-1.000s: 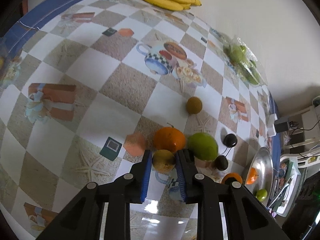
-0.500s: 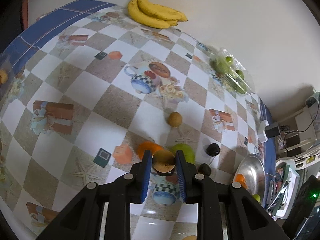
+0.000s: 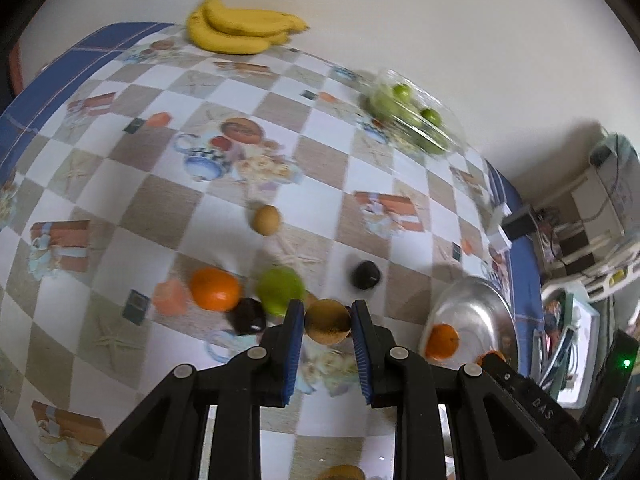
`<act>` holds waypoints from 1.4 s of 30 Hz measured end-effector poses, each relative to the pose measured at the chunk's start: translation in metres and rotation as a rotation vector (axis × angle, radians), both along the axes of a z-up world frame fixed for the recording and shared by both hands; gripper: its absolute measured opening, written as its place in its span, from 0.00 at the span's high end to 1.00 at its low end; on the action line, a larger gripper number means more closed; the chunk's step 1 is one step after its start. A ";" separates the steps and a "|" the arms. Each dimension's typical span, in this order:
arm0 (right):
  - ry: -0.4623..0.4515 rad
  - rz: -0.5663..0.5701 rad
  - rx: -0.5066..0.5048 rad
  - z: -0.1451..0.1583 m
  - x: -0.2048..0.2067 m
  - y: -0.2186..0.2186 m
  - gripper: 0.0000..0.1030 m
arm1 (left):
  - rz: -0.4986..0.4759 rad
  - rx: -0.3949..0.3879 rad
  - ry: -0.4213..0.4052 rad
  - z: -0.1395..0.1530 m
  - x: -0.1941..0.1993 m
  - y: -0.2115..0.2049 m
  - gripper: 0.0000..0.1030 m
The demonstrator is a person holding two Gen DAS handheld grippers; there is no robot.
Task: Organize fruits
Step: 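Carry the yellow fruit and orange into the steel bowl with both tools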
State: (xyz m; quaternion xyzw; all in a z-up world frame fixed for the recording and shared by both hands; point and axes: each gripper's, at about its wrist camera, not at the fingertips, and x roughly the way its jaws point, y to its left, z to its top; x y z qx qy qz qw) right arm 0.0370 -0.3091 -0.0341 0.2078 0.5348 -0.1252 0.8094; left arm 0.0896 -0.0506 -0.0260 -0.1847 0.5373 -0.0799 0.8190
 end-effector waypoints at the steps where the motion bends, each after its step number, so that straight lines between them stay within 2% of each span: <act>1: 0.001 -0.012 -0.003 0.000 -0.002 -0.005 0.63 | -0.014 0.001 -0.001 0.001 -0.001 -0.006 0.75; 12: 0.006 -0.095 -0.005 -0.001 -0.015 -0.042 0.62 | -0.224 -0.004 -0.005 -0.002 -0.011 -0.088 0.75; 19: 0.002 -0.087 0.007 -0.003 -0.015 -0.045 0.62 | -0.332 0.001 0.009 -0.010 -0.018 -0.125 0.75; 42: 0.078 -0.074 0.061 -0.029 -0.010 -0.038 0.62 | -0.353 -0.010 0.124 -0.046 -0.014 -0.141 0.75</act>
